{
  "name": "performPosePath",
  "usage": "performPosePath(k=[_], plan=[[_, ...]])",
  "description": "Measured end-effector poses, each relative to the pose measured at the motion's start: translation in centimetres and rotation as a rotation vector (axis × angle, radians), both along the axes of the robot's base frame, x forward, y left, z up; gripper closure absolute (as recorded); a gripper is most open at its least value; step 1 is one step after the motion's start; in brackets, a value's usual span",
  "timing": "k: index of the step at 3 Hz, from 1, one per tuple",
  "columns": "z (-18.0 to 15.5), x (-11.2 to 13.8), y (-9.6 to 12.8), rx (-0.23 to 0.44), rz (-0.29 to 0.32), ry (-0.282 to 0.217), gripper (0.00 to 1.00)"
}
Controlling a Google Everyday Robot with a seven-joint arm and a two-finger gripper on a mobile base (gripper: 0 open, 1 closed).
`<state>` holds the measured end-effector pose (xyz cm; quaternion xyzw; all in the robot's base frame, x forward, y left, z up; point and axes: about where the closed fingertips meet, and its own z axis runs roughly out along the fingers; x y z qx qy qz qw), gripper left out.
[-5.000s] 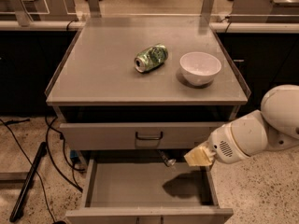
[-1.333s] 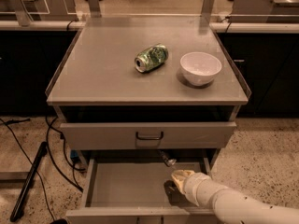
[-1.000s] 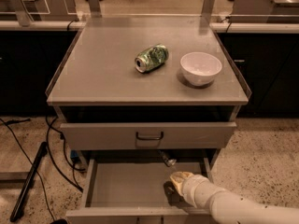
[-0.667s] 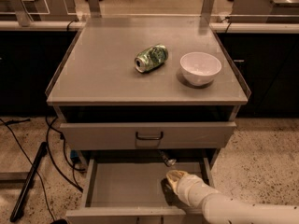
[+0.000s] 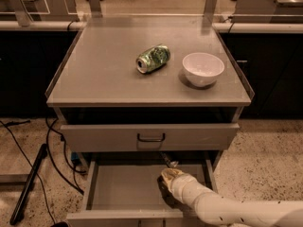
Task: Pick redbull can from middle drawer and place on counter
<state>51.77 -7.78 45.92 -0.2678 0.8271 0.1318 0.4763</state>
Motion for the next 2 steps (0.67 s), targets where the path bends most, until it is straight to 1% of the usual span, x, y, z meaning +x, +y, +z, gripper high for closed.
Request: performPosePath(k=[1,2], plan=[[-1.0,1.7,0.3,-0.004,-0.009,-0.006,0.81],[-2.2,3.6,0.2,-0.014,-0.027,0.004,0.51]])
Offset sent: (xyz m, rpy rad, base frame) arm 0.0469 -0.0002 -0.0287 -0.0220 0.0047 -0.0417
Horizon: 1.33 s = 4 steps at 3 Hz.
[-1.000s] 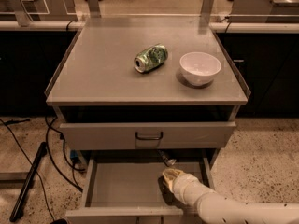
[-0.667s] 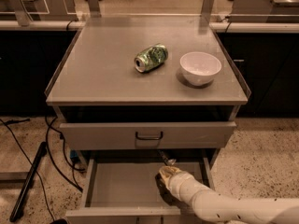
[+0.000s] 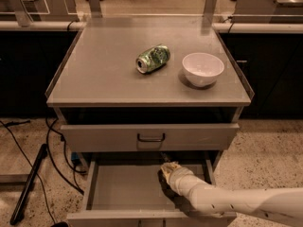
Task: Pick redbull can from middle drawer and place on counter
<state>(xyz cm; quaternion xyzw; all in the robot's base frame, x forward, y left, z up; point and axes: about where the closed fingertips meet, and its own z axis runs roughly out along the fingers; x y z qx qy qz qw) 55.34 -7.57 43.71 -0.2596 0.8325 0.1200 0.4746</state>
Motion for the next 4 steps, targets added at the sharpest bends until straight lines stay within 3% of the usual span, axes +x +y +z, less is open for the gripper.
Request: performPosePath(k=[2,4], plan=[[-1.9,2.7,-0.7,-0.013,-0.031,0.024,0.37],[-3.8,4.5,-1.1,-0.022,-0.06,0.052,0.35]])
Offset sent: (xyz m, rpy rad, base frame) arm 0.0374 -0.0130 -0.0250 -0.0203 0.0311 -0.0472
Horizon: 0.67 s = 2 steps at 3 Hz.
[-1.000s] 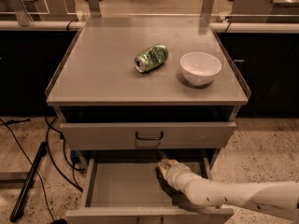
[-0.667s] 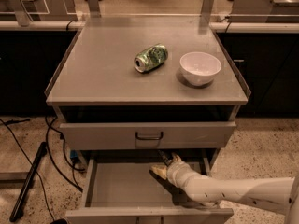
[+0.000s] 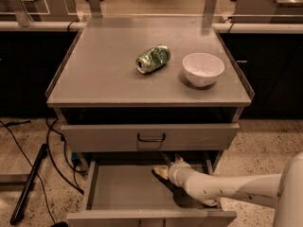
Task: Pick redbull can from middle drawer and place on counter
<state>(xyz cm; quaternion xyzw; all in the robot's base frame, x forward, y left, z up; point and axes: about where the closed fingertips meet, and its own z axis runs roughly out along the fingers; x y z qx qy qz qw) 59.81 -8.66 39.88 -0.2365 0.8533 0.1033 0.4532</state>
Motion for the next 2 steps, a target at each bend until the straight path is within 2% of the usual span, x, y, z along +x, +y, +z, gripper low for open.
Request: performPosePath(k=[2], plan=[[-0.5,1.7,0.6,-0.012,-0.008,-0.002,0.36]])
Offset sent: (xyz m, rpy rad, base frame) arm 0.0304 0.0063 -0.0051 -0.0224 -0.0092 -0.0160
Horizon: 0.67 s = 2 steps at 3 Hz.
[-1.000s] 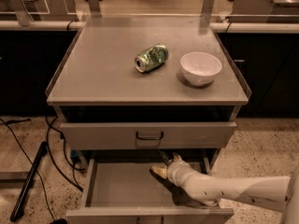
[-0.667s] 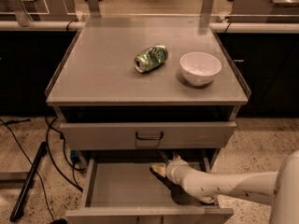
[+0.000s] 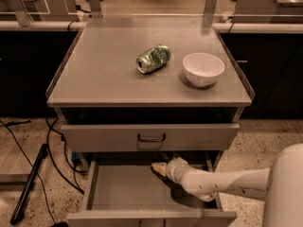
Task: Pick redbull can from middle drawer and place on counter
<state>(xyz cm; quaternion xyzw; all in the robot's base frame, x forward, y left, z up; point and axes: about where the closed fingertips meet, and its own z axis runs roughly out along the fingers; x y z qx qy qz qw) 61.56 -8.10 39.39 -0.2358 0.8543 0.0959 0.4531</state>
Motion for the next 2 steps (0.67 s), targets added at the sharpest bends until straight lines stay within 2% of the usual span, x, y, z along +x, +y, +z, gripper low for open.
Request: performPosePath(k=[2], plan=[[-0.33,2.28,-0.63,-0.055,-0.025,-0.011,0.38]])
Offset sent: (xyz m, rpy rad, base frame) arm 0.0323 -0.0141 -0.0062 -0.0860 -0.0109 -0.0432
